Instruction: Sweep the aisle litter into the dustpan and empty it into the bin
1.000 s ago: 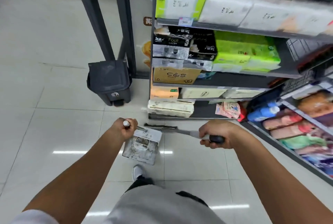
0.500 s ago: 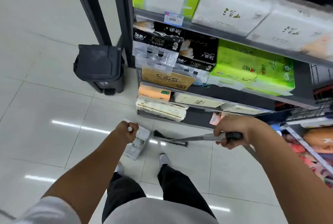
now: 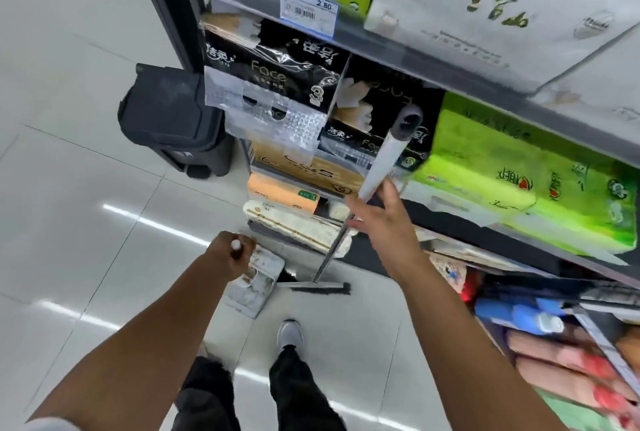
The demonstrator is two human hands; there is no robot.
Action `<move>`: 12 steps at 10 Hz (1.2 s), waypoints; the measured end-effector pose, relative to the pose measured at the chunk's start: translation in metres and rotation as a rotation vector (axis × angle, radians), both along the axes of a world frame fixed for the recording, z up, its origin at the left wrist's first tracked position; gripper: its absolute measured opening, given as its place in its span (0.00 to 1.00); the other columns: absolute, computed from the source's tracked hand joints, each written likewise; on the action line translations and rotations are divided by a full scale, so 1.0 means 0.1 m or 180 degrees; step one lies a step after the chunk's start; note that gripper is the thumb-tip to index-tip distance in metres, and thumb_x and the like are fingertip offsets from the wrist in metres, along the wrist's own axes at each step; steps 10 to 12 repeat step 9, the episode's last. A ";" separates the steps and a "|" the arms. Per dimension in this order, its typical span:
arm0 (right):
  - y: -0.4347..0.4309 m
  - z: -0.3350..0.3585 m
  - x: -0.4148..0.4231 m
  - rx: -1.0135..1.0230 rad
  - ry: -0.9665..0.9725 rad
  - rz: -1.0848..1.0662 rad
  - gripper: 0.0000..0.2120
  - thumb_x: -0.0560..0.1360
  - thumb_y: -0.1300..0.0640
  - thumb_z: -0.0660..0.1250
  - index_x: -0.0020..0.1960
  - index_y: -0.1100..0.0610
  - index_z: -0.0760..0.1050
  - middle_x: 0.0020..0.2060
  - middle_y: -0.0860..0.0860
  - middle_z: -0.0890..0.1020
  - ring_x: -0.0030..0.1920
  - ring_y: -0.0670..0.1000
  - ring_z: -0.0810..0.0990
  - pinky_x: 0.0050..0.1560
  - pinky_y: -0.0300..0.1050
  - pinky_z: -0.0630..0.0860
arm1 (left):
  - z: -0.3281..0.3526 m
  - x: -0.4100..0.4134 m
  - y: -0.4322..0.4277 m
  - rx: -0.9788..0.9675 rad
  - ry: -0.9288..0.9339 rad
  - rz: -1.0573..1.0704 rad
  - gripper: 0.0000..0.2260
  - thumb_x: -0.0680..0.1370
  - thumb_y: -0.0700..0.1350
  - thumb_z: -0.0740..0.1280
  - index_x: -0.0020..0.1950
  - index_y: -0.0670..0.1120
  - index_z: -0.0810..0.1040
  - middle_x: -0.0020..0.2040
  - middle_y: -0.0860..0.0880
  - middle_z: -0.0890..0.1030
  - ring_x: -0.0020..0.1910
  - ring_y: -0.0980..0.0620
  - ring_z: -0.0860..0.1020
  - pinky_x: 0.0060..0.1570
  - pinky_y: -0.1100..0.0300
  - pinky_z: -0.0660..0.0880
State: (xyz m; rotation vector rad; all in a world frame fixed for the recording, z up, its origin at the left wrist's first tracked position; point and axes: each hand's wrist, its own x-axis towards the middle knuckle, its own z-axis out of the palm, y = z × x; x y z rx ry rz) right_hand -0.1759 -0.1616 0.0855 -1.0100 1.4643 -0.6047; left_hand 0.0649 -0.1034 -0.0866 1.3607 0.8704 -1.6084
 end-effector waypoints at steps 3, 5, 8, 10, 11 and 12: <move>0.05 -0.40 0.32 -0.0258 0.0683 0.0332 0.43 0.80 0.58 0.64 0.80 0.44 0.35 0.79 0.45 0.57 0.70 0.50 0.72 0.64 0.53 0.76 | 0.22 0.16 -0.17 -0.0055 0.0248 -0.0734 0.25 0.76 0.39 0.61 0.73 0.36 0.66 0.42 0.34 0.80 0.23 0.51 0.77 0.19 0.67 0.74; 0.13 -0.35 0.34 -0.0341 0.1026 0.0538 0.41 0.81 0.60 0.62 0.79 0.42 0.36 0.78 0.51 0.61 0.67 0.51 0.74 0.62 0.59 0.76 | 0.27 0.25 -0.17 -0.0114 0.0007 -0.1102 0.19 0.77 0.41 0.60 0.65 0.34 0.70 0.65 0.37 0.76 0.32 0.53 0.76 0.20 0.66 0.74; -0.04 -0.09 0.50 -0.0076 0.1197 0.0829 0.38 0.80 0.59 0.62 0.81 0.43 0.44 0.79 0.48 0.59 0.67 0.52 0.72 0.67 0.52 0.72 | 0.95 0.26 -0.14 -0.0408 -0.0231 -0.1564 0.11 0.78 0.41 0.61 0.59 0.40 0.67 0.50 0.37 0.76 0.18 0.49 0.76 0.20 0.66 0.74; 0.07 0.06 0.59 -0.0118 0.1369 0.0877 0.37 0.80 0.59 0.62 0.81 0.44 0.45 0.77 0.53 0.63 0.59 0.50 0.73 0.54 0.44 0.74 | 1.24 0.36 -0.09 -0.0617 -0.0421 -0.1949 0.09 0.79 0.41 0.60 0.57 0.40 0.65 0.50 0.36 0.78 0.19 0.49 0.77 0.20 0.66 0.75; 0.07 0.06 0.59 -0.0118 0.1369 0.0877 0.37 0.80 0.59 0.62 0.81 0.44 0.45 0.77 0.53 0.63 0.59 0.50 0.73 0.54 0.44 0.74 | 1.24 0.36 -0.09 -0.0617 -0.0421 -0.1949 0.09 0.79 0.41 0.60 0.57 0.40 0.65 0.50 0.36 0.78 0.19 0.49 0.77 0.20 0.66 0.75; 0.07 0.06 0.59 -0.0118 0.1369 0.0877 0.37 0.80 0.59 0.62 0.81 0.44 0.45 0.77 0.53 0.63 0.59 0.50 0.73 0.54 0.44 0.74 | 1.24 0.36 -0.09 -0.0617 -0.0421 -0.1949 0.09 0.79 0.41 0.60 0.57 0.40 0.65 0.50 0.36 0.78 0.19 0.49 0.77 0.20 0.66 0.75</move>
